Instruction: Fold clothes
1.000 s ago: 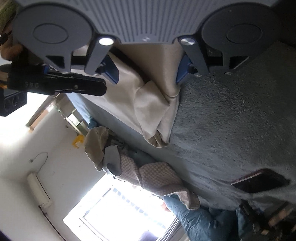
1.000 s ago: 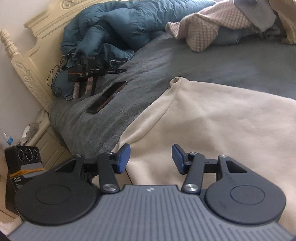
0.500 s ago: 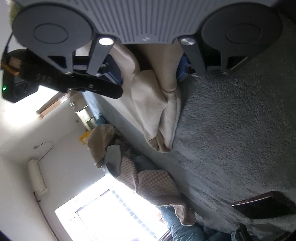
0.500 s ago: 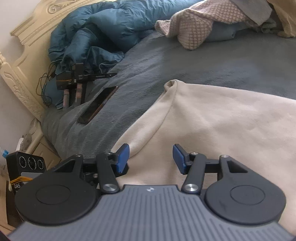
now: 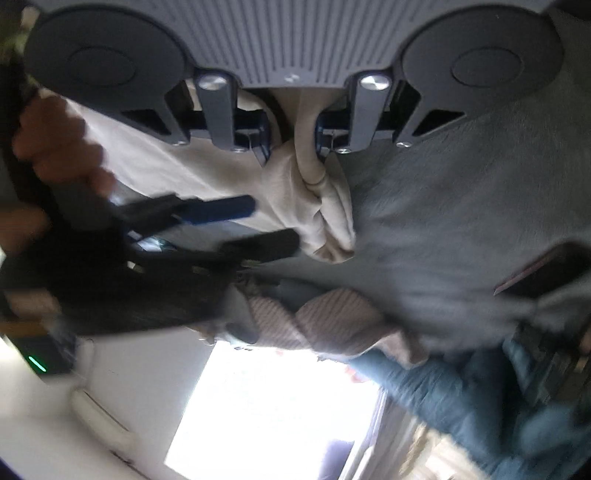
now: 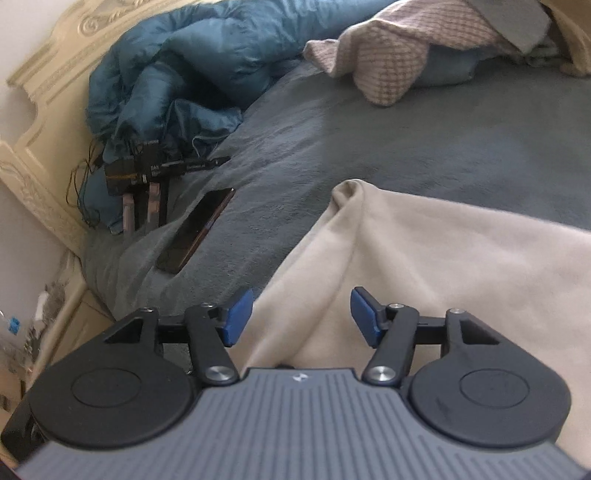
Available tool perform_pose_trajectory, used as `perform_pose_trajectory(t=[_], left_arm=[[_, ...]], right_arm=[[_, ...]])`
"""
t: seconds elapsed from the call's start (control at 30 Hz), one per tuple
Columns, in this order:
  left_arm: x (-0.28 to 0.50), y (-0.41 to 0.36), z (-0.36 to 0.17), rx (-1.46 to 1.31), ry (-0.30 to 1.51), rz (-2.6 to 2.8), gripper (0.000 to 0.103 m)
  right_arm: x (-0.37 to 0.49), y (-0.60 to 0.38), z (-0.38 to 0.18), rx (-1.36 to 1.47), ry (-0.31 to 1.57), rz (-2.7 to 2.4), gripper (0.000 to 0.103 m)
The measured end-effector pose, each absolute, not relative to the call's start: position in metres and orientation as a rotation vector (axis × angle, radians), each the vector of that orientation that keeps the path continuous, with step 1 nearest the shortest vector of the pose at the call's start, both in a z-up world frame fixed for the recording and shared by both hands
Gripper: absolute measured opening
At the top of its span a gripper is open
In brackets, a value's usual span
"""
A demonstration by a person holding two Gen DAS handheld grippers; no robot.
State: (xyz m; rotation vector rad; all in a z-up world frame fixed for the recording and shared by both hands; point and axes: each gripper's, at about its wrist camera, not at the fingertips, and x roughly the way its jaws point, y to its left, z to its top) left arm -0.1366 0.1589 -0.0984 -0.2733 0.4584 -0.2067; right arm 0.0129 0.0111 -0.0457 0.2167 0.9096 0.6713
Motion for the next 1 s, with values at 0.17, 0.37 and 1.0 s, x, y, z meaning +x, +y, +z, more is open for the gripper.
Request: perform_pose_trajectory(t=[0.17,0.37,1.0], left_arm=[[-0.144,0.130,-0.093,-0.125,0.393,-0.240,0.022],[-0.145,0.102,-0.093,-0.004,0.367,-0.255,0.022],[-0.155,0.078,-0.069,0.010,0.353,-0.344,0.022]], right_arm=[[0.027,0.034,-0.047,0.117,0.961,0.669,0.062],[0.022,0.054,-0.052,-0.051,0.968,0.671,0.063],[-0.011,-0.022,-0.036,0.146,0.742,0.634,0.012]])
